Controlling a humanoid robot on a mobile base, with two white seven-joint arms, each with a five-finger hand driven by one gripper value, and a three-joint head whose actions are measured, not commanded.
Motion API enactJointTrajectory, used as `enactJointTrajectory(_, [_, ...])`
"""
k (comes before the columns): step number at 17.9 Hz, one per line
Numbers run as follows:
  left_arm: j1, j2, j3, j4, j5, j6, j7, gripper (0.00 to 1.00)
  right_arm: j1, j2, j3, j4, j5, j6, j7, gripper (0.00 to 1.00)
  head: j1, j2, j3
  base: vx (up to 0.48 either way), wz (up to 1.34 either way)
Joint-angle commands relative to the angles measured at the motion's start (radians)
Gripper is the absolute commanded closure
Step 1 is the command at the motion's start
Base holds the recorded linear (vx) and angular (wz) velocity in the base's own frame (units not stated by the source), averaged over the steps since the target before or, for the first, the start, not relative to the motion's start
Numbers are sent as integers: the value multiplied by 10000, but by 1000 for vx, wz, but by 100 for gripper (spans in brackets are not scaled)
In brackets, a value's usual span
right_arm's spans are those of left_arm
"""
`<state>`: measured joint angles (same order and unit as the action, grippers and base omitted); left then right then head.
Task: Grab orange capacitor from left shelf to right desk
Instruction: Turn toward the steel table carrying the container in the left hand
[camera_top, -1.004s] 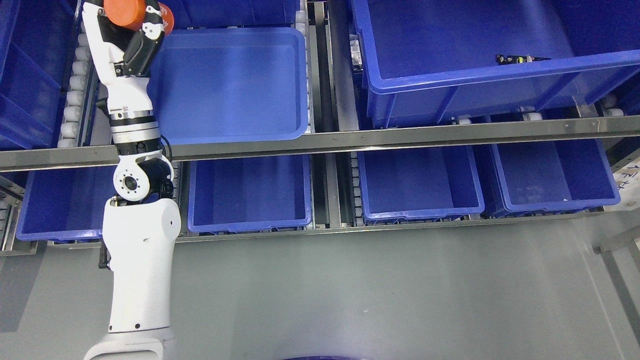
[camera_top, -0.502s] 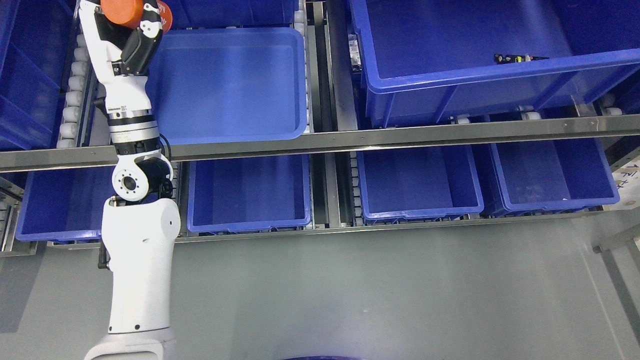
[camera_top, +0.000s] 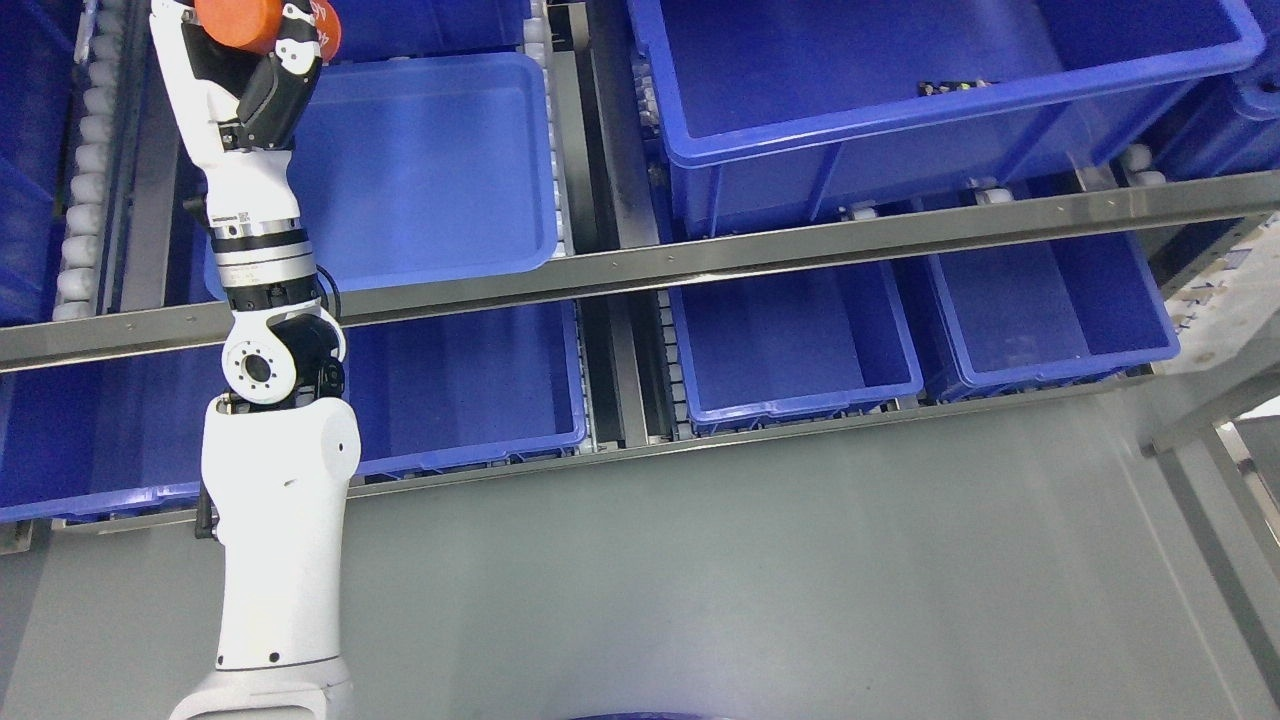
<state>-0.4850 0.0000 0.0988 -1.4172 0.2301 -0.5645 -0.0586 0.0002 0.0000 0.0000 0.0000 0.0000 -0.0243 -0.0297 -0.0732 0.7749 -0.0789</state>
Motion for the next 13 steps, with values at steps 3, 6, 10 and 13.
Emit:
enactJointTrajectory(3, [94,174,70,-385,0,-107,-181,99,197,-175,-123,-175,46,-2,5,0,0,0,0,-65,-347])
enactJointTrajectory(6, [3,174,101,-950,0,-246,-181,99,197,-175,-123,-175,46,-2,5,0,0,0,0,-29,-384])
enactJointTrajectory(10, [3,174,40,-1871,15,-16,-181,99,197,-175,-123,-175,46,13,5,0,0,0,0,-23,-579])
enactJointTrajectory(13, [217,174,-419,-2517,15,0,-181,99,197,-175,-123,-175,46,-2,5,0,0,0,0,-28,-870])
